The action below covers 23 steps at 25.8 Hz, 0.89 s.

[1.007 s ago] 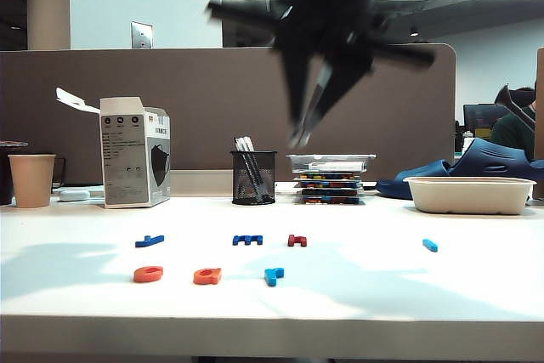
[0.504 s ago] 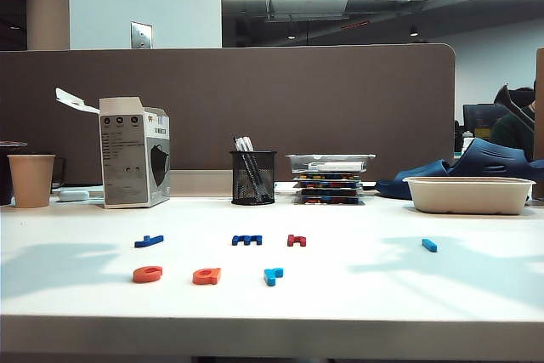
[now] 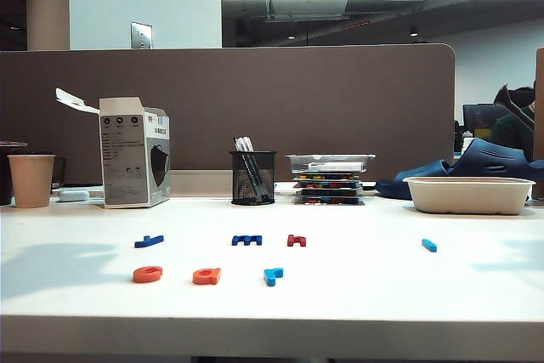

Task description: Select the appropriate letters from the row of letter magnets placed on the table to arrange into the word "car".

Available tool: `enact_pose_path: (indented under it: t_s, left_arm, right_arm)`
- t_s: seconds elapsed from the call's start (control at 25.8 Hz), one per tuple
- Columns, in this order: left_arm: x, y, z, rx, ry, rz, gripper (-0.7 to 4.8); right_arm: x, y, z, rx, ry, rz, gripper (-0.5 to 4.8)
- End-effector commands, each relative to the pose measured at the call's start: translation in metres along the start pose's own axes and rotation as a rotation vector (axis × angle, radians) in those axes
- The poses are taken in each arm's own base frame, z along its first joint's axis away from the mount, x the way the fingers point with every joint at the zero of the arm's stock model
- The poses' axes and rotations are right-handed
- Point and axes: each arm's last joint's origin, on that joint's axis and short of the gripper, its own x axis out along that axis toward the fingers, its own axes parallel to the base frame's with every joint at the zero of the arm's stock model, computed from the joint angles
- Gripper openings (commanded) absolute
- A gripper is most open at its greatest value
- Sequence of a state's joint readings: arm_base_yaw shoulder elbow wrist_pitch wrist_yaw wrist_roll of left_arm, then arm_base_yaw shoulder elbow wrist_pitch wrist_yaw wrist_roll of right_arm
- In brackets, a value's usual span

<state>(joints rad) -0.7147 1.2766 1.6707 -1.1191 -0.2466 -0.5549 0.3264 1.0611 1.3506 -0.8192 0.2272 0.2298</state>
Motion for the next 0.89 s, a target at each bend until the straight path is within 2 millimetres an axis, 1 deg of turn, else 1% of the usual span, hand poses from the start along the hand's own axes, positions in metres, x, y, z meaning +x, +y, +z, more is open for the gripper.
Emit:
enact_pose_path:
  t_s: [0.04,0.08,0.23,0.31,0.43,0.58,0.89]
  left_arm:
    - [-0.002,0.000,0.001,-0.001,-0.010,-0.003,-0.06]
    - [-0.002,0.000,0.000,0.000,-0.004,-0.004,-0.06]
    - [-0.003,0.003,-0.006,0.018,0.073,-0.006,-0.06]
    - [-0.003,0.005,-0.009,0.028,0.098,0.026,-0.06]
    - [-0.003,0.009,-0.010,0.046,0.080,0.110,-0.06]
    - [-0.004,0.013,-0.010,0.084,0.044,0.212,-0.06]
    - [-0.004,0.014,-0.011,0.092,0.051,0.234,-0.06]
  right_arm:
    - [-0.010,-0.012,0.002,0.030,-0.044,0.007,-0.02]
    - [-0.012,-0.019,0.001,0.035,-0.048,0.012,-0.02]
    - [-0.013,-0.028,-0.002,0.056,-0.045,0.011,-0.02]
    - [-0.013,-0.032,-0.003,0.063,-0.045,0.006,-0.02]
    - [-0.015,-0.037,-0.004,0.058,-0.050,-0.013,-0.02]
    - [-0.017,-0.040,-0.004,0.068,-0.055,-0.017,-0.02]
    - [-0.019,-0.040,-0.004,0.066,-0.061,-0.011,-0.02]
